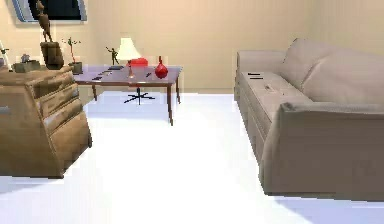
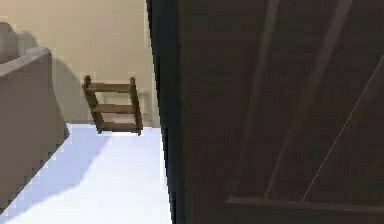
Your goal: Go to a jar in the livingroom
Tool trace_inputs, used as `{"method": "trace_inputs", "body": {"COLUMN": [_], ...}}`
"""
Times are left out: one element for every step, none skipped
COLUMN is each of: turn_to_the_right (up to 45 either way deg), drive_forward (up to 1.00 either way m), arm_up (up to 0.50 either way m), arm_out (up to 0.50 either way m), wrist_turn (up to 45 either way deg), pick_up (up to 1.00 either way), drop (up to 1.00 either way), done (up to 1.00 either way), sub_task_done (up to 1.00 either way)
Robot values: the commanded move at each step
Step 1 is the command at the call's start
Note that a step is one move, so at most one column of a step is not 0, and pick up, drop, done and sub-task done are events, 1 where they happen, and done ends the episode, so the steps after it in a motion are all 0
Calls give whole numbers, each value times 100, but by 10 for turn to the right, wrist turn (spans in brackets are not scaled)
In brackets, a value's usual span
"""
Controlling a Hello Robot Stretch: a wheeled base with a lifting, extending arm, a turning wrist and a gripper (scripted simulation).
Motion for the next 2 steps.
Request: {"method": "trace_inputs", "body": {"turn_to_the_right": [0, 0], "drive_forward": [100, 100], "arm_up": [0, 0], "arm_out": [0, 0], "wrist_turn": [0, 0], "pick_up": [0, 0], "drop": [0, 0], "done": [0, 0], "sub_task_done": [0, 0]}}
